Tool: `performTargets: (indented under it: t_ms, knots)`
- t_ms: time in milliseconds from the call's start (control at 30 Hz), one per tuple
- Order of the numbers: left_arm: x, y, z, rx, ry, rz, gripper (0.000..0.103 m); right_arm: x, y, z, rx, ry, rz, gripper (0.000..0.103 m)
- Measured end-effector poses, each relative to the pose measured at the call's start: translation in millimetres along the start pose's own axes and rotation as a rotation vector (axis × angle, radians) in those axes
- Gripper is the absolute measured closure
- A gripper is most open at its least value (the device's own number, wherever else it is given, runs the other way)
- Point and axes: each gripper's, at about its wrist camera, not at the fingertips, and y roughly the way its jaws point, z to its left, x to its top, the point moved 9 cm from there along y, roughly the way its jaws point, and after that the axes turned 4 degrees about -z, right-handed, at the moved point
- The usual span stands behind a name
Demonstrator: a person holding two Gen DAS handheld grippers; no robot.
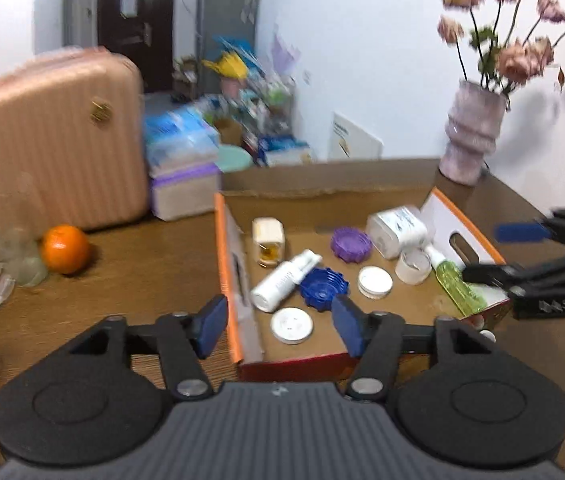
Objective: Organize rigid objects
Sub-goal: 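Withdraw both grippers from the box toward the lint brush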
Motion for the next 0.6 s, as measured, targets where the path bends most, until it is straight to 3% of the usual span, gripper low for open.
performTargets:
  t_ms: [100, 267, 367, 500, 600]
  knots:
    - [-6, -38, 0, 0.064, 0.0, -0.072, 0.029, -11, -39, 4, 0.0, 0.027, -0.042, 0.035]
    - [-29, -99, -17, 0.146, 0.042, -0.24, 0.025, -37, -105, 19, 0.018, 0.078, -0.195, 0.035]
    - [-44, -131, -29, 0.145, 0.028, -0.315, 0.022, -59, -142, 33, 0.05, 0.109, -0.299, 0.034]
    - [-72, -176, -44, 0.134, 0.005, -0.407, 0.019, -95, -181, 50, 0.01, 0.101, -0.378, 0.028]
    - [-100, -210, -52, 0.121, -0.011, -0.47, 0.009, -122, -208, 66, -0.012, 0.07, -0.423, 0.022]
